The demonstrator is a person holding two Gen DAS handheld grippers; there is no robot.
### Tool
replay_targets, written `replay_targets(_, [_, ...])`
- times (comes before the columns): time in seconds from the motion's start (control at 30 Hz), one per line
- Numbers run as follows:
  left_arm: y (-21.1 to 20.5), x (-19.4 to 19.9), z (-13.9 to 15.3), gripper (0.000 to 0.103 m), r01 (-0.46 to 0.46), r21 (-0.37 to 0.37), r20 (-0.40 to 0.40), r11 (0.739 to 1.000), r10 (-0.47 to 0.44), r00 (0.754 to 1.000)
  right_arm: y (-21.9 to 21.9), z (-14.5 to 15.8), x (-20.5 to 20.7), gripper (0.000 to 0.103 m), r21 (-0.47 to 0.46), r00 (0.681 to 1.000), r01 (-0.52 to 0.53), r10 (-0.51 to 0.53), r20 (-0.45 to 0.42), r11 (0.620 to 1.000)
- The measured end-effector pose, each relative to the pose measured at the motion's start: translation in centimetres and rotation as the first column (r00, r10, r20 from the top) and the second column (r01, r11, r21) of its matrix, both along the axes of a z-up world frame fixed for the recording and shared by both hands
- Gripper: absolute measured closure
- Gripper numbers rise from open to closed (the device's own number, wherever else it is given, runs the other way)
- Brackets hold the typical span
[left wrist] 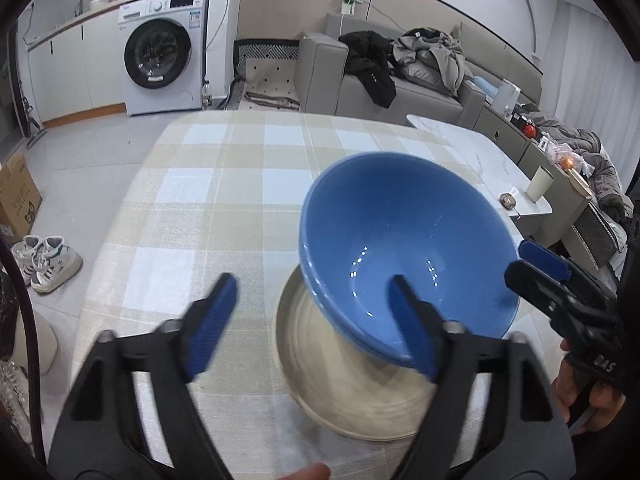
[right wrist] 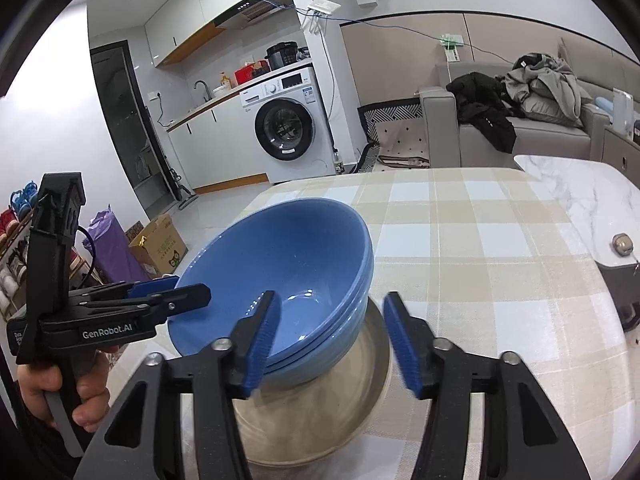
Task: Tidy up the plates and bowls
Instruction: 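Lift the bowl stack with both grippers and carry it over the cream plate stack, then lower the bowl stack onto the cream plates and open both grippers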
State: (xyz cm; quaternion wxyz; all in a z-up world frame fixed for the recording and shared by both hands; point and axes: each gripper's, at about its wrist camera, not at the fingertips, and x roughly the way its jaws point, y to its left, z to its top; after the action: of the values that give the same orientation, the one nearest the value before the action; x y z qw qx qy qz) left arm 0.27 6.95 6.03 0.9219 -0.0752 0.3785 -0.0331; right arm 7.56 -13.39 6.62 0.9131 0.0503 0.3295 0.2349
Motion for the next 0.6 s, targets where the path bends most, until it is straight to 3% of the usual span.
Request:
replay_targets(0.03, [0.1,-0.4,0.2,0.020,0.008,0.009,0.019,1.000,-0.008,1.000,0.0,0.1,-0.2,0.017,0.007,1.000,-0.015,0.014,0.010,1.000])
replay_targets(0.1, [0.5,-1.1,0.5,0.016,0.021,0.032,0.047,0.999,-0.022,0.999,0.2,0.4,-0.5,0.016,0.003,0.999,-0.027,0.027,0.028,1.000])
replay_targets(0.2, [1.0,-2.2,0.7,0.009,0.021,0.061,0.096,0.998,-0.027,0.995,0.4,0.3,-1.1,0.003,-0.004,0.998,-0.035,0.035,0.055,0.999])
replay_targets(0.33, [1.4,-4.2,0.8,0.004,0.038,0.099,0.173,0.994,-0.054,0.983,0.1,0.2,-1.7,0.001,-0.007,0.996,-0.050,0.050,0.079,0.999])
replay_targets(0.6, [2.6,-6.7,0.4,0.002,0.067,0.082,0.220,0.994,-0.083,0.972,-1.1,0.4,-3.1,0.001,-0.003,0.986,-0.059,0.059,0.157,0.998])
